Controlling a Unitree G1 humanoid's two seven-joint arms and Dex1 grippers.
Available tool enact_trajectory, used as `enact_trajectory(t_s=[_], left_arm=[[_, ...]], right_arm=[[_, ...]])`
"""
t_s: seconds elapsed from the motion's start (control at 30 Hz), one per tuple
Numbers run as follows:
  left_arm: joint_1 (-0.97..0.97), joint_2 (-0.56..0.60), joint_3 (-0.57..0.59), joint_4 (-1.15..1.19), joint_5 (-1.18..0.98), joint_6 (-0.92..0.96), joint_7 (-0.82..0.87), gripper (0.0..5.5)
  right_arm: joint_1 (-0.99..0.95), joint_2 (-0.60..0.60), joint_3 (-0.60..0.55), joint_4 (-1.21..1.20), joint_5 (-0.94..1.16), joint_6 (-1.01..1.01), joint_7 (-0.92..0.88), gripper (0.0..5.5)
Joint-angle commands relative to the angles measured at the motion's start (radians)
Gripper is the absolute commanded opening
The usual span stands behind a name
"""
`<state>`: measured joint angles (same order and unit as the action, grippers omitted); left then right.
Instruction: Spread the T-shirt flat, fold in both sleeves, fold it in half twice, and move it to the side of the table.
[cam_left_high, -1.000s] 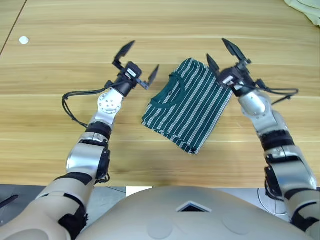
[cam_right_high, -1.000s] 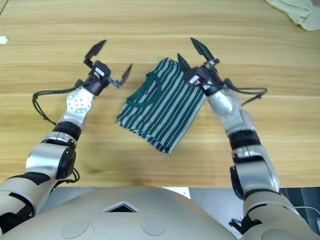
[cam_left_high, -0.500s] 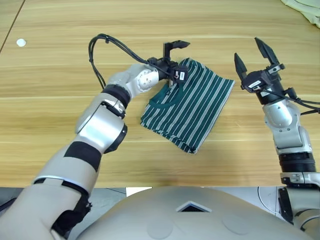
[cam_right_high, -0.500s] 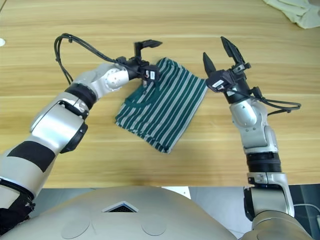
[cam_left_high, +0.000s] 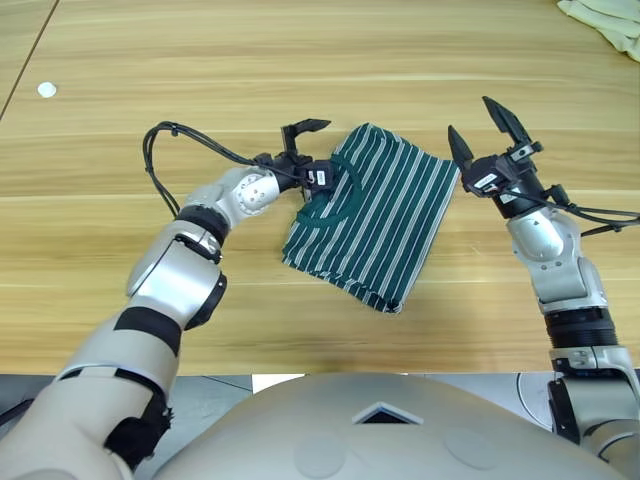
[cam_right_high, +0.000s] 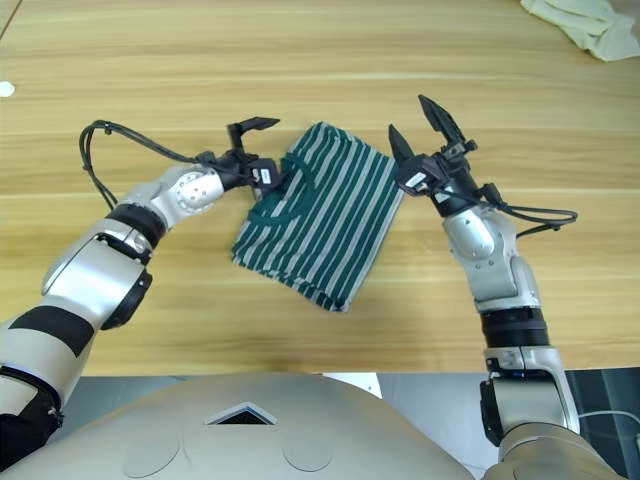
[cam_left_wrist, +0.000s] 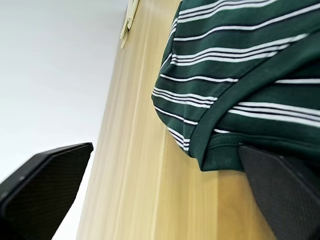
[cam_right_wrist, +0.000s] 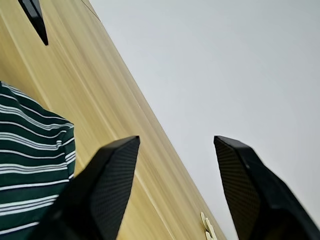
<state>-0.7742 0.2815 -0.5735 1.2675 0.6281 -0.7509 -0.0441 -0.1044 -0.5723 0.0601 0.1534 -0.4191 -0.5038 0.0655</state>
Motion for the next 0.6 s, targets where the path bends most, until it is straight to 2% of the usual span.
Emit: enact_trajectory(t_s=[0.03,0.17,0.23,0.4,0.6], left_arm=[[0.232,0.082,-0.016,-0.005,0.005,0.003,-0.060,5.39],[0.373,0.124,0.042,-0.194,-0.105,-0.004,-0.077,5.39],[0.468,0.163,0.062,-0.391,-0.164,0.020,-0.128,5.39],[0.644,0.246,0.132,-0.821,-0.237,0.203,-0.219,5.39],[0.785,0.273,0.195,-1.137,-0.351,0.336,-0.328,5.39]], right_arm=[[0.006,-0.006,0.011,0.007,-0.020,0.008,0.013,2.75],[0.023,-0.003,0.034,0.036,-0.038,0.005,0.015,2.75],[0.025,0.000,0.047,0.036,-0.040,0.008,0.024,2.75],[0.027,0.005,0.072,0.046,-0.056,0.012,0.026,2.75],[0.022,-0.019,0.056,0.067,-0.083,0.033,0.006,2.75]])
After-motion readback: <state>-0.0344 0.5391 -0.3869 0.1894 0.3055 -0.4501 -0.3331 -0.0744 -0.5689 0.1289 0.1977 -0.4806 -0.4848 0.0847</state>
